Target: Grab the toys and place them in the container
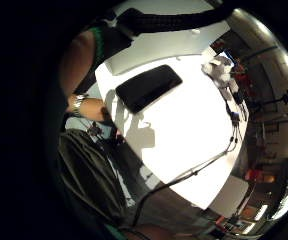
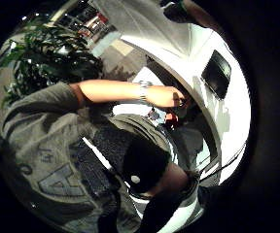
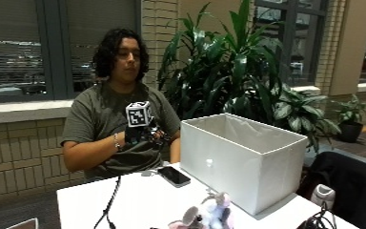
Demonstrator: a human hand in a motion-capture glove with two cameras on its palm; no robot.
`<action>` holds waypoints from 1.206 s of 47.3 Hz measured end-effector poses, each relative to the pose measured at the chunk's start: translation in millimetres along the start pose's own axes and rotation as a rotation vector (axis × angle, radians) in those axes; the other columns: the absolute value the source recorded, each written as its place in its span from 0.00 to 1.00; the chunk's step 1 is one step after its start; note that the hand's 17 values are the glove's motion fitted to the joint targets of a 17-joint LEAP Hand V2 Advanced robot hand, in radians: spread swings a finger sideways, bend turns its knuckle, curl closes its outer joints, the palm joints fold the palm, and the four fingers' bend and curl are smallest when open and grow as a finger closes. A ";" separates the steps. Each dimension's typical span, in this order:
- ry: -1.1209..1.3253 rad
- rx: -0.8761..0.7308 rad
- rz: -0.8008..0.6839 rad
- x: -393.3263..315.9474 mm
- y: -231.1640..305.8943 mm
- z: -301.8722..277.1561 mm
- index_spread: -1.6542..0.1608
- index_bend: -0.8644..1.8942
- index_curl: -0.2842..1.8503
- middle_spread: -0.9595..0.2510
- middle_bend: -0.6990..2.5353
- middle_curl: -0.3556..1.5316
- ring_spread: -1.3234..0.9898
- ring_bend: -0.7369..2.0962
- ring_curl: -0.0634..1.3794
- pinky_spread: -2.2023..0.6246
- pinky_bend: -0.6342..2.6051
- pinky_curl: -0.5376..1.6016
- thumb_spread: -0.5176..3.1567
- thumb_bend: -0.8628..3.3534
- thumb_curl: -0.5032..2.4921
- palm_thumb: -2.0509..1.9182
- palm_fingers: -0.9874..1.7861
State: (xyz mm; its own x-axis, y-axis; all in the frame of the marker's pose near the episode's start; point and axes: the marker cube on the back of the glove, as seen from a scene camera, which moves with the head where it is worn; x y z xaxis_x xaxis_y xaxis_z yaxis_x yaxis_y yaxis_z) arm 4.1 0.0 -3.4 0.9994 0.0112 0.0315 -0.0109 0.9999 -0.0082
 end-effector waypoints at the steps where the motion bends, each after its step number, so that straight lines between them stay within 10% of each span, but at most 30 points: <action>1: -0.001 0.000 0.004 1.2 -0.3 -0.5 0.83 0.39 0.15 0.77 0.26 0.20 0.55 0.33 0.05 0.78 0.34 0.29 0.24 0.18 0.17 0.47 0.44; 29: -0.031 -0.032 0.073 48.3 -27.2 -8.7 0.71 0.42 0.25 0.73 0.27 0.27 0.51 0.34 0.13 0.78 0.39 0.37 0.39 0.18 0.19 0.48 0.41; 57: 0.067 -0.031 0.495 338.3 -227.0 59.9 0.71 0.34 0.25 0.68 0.27 0.32 0.47 0.42 0.21 0.77 0.46 0.42 0.42 0.19 0.21 0.49 0.41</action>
State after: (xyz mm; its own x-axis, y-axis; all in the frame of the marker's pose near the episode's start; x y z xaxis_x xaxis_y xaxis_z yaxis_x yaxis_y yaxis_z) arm 342.9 -222.7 68.9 0.8743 0.4829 -0.0481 -0.4847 0.8739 -0.0360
